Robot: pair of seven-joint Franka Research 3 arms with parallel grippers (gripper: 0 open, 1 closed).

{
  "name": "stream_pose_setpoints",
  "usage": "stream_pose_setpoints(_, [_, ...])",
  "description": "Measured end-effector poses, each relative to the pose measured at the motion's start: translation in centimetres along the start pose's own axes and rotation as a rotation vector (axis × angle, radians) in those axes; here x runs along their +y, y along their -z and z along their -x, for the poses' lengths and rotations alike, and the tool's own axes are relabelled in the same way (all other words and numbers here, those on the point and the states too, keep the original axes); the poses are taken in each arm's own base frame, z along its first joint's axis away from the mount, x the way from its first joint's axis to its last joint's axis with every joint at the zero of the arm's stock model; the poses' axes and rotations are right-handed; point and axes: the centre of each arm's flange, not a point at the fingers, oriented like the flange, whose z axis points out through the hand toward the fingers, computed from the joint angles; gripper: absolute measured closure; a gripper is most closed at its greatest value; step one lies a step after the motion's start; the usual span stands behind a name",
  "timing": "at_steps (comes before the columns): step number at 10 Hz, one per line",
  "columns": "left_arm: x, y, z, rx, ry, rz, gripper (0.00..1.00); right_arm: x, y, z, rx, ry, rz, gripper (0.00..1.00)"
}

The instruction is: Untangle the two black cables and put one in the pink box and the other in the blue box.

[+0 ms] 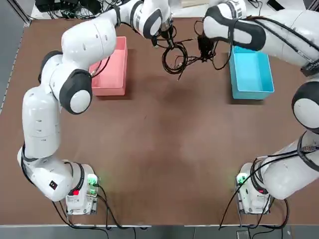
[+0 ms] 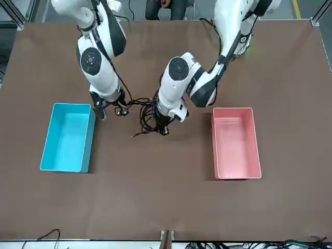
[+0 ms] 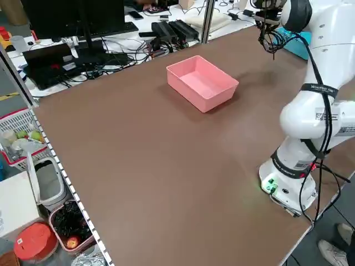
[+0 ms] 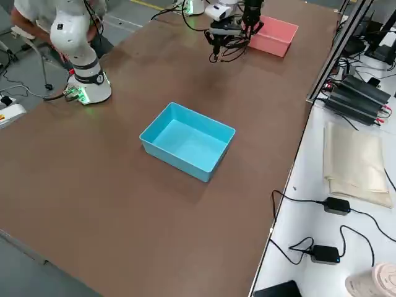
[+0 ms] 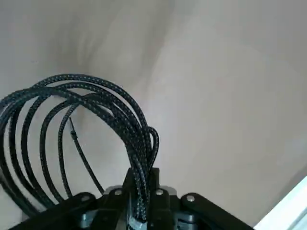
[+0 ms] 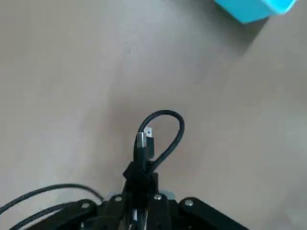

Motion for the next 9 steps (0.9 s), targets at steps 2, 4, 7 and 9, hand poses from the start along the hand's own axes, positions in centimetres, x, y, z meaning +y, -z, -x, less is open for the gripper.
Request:
stream_pose_setpoints(2, [1.4, -0.8, -1.1, 0.029, -0.006, -0.005, 0.86, 0.8, 2.4, -5.1, -0.011, 0.050, 0.023, 0.87])
stream_pose_setpoints(4, [4.7, -1.2, -3.9, 0.109, -0.104, -0.033, 0.86, 2.6, 4.5, -11.5, -0.003, 0.116, 0.043, 0.87])
stream_pose_setpoints(7, [11.2, 0.8, -10.2, 0.235, -0.320, -0.139, 0.86, 6.3, 5.7, -20.6, 0.077, 0.207, 0.088, 0.87])
stream_pose_setpoints(9, [16.9, 4.3, -15.7, 0.241, -0.415, -0.151, 0.86, 8.4, 5.7, -25.5, 0.112, 0.270, 0.094, 0.87])
